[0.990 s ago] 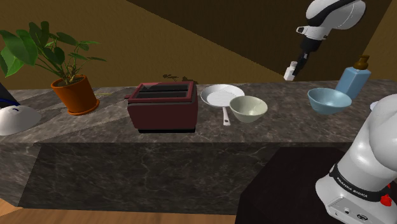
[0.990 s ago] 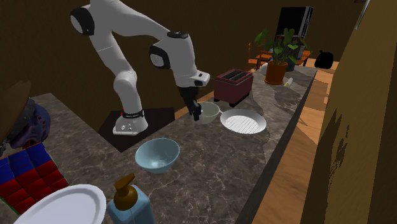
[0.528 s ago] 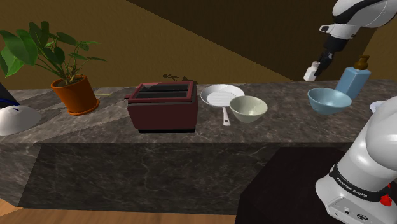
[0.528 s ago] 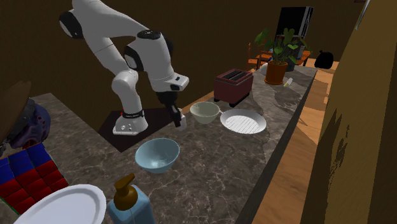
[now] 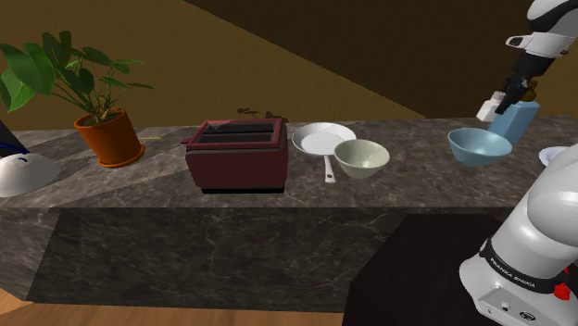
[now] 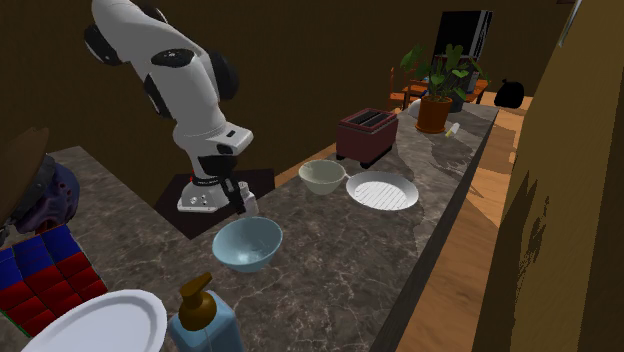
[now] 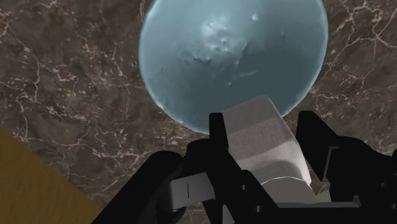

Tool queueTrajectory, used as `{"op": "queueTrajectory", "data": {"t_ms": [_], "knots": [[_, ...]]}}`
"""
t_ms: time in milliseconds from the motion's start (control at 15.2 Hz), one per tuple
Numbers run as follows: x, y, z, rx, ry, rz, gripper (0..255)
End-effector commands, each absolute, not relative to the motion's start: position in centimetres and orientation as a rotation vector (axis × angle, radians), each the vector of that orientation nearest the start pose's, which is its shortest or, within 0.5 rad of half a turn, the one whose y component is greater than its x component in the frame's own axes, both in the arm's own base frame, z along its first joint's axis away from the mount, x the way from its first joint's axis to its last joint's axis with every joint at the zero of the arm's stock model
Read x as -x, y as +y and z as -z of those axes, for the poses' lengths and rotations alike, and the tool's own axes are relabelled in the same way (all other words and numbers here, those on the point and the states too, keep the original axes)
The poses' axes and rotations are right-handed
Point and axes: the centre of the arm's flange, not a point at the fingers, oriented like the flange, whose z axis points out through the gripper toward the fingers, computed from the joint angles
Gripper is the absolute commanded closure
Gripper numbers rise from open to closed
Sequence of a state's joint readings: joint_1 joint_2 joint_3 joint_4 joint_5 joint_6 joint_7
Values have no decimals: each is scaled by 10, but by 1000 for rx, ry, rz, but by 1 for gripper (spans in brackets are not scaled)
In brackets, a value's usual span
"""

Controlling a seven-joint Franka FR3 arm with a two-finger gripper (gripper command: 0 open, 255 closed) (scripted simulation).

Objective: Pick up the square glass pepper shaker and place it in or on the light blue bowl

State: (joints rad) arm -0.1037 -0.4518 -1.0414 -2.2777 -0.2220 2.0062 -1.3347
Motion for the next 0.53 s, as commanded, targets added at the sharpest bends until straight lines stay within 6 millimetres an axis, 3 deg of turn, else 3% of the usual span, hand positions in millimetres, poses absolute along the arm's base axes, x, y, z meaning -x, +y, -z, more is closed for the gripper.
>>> {"op": "queueTrajectory", "data": {"t_ms": [0,462], "knots": [[-154,-449,-434,3011,-518,261,255],[-154,-449,-397,3011,-518,261,255]]}}
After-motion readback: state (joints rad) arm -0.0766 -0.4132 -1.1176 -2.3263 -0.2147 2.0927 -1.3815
